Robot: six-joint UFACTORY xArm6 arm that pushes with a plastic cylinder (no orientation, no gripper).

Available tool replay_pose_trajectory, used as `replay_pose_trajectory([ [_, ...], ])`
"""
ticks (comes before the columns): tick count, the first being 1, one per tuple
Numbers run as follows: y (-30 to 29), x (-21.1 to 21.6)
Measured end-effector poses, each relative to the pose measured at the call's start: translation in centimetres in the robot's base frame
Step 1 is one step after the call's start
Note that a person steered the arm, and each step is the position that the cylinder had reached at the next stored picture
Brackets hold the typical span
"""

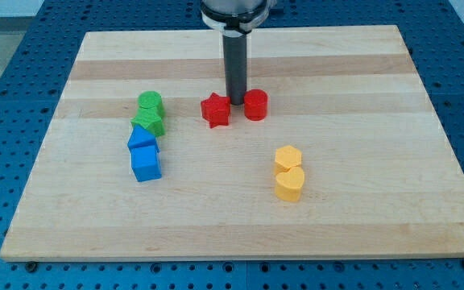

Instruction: Place the red blocks in a vertical line above the yellow hexagon

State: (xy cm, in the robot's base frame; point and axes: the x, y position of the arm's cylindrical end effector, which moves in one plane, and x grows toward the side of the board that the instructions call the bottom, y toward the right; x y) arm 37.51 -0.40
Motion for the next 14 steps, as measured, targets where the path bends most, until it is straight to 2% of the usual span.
replay_pose_trajectory([
  [2, -0.6, 0.3],
  [4, -4.6, -1.8],
  [5, -5.9, -1.0],
  [7, -3.7, 3.1],
  [9, 2.5, 3.4],
  [10, 3.7, 3.7],
  [13, -1.6, 2.7],
  [14, -3.3, 5.6],
])
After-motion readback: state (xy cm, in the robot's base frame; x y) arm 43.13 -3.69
